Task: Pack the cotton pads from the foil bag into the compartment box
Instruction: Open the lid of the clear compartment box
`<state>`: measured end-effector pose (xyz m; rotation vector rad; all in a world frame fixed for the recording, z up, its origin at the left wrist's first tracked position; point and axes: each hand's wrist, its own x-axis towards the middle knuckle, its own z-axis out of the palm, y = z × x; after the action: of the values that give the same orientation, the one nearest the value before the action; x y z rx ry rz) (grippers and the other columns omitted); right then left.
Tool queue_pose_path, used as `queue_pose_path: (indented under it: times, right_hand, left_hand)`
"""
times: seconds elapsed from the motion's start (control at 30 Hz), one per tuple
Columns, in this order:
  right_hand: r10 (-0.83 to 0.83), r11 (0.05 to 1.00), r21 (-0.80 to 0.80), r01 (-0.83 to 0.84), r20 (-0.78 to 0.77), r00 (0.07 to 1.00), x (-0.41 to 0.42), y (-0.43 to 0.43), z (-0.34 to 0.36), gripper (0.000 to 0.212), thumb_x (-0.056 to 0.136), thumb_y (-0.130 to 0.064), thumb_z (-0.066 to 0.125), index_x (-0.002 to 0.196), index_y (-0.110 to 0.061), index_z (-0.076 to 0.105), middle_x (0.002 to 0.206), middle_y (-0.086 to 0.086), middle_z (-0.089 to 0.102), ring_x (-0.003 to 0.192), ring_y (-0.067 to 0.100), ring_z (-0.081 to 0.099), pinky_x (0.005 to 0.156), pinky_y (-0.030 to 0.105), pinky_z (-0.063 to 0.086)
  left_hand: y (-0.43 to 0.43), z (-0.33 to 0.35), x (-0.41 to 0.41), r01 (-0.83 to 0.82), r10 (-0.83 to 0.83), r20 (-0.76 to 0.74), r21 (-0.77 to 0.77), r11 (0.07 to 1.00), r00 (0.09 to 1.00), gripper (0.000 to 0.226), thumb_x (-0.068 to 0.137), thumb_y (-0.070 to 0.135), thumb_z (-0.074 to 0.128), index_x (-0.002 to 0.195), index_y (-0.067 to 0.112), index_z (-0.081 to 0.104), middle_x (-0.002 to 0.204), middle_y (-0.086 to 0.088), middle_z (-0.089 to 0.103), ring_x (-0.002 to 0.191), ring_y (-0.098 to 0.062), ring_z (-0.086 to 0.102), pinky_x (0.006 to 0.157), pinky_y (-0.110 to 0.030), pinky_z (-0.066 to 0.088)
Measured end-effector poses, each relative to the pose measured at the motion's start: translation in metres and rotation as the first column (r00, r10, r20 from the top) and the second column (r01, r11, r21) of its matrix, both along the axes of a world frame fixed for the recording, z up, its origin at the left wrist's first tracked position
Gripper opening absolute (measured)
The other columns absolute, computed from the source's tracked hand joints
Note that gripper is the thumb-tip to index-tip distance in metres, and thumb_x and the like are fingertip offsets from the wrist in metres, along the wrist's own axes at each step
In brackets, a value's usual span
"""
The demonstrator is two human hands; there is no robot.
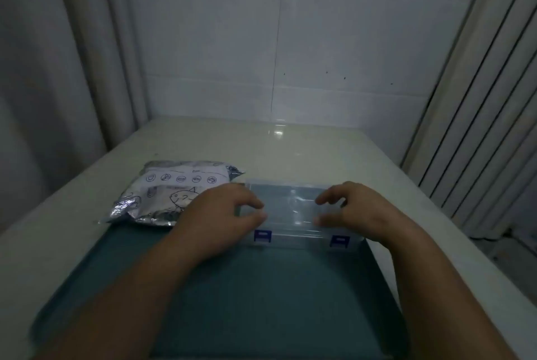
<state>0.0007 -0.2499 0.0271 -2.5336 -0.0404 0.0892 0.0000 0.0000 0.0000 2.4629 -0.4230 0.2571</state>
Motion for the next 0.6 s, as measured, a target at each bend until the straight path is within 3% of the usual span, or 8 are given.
queue_pose_path:
  times: [0.13, 0.3, 0.47, 0.6]
  right_hand:
    - [0.077, 0.993, -0.087, -0.082, -0.059, 0.995, -0.0046, -0.0033, 0.0023, 0.055, 0.074, -0.036, 0.080, 0.124, -0.039, 0.059, 0.140, -0.010, 0.042, 0.125, 0.015, 0.044, 0.092, 0.026, 0.036]
    - [0.082, 0.995, -0.059, -0.082, 0.002, 0.997, -0.0027, 0.0007, -0.0022, 0.051, 0.077, -0.036, 0.078, 0.124, -0.037, 0.061, 0.142, -0.012, 0.044, 0.124, 0.013, 0.045, 0.098, 0.024, 0.034]
    - [0.131, 0.990, -0.045, -0.132, -0.017, 0.991, -0.0034, -0.0055, 0.0010, 0.043, 0.086, -0.018, 0.069, 0.126, -0.033, 0.062, 0.147, -0.016, 0.041, 0.131, 0.011, 0.040, 0.104, 0.023, 0.027]
    - [0.134, 0.987, -0.083, -0.136, -0.032, 0.990, -0.0013, -0.0047, 0.0018, 0.045, 0.084, -0.018, 0.072, 0.125, -0.034, 0.062, 0.147, -0.018, 0.040, 0.132, 0.011, 0.039, 0.104, 0.023, 0.027]
  left_hand:
    - [0.0000, -0.0024, 0.0003, -0.010, 0.018, -0.080, 0.105, 0.994, 0.997, 0.037, 0.078, 0.062, 0.062, 0.108, 0.043, 0.067, 0.125, 0.023, 0.061, 0.110, 0.000, 0.055, 0.090, -0.024, 0.043]
    - [-0.0022, -0.0002, 0.0006, -0.017, 0.034, -0.069, 0.229, 0.973, 0.997, 0.044, 0.079, 0.062, 0.061, 0.119, 0.043, 0.063, 0.138, 0.023, 0.051, 0.121, -0.005, 0.052, 0.096, -0.026, 0.040]
    - [0.0012, 0.0016, 0.0026, -0.053, 0.076, -0.122, 0.182, 0.982, 0.990, 0.029, 0.089, 0.048, 0.057, 0.117, 0.043, 0.065, 0.138, 0.026, 0.050, 0.119, -0.003, 0.053, 0.096, -0.022, 0.036]
    - [0.0021, 0.0010, 0.0040, -0.057, 0.077, -0.144, 0.141, 0.988, 0.986, 0.025, 0.086, 0.045, 0.064, 0.110, 0.042, 0.069, 0.133, 0.026, 0.054, 0.115, 0.000, 0.056, 0.096, -0.020, 0.037]
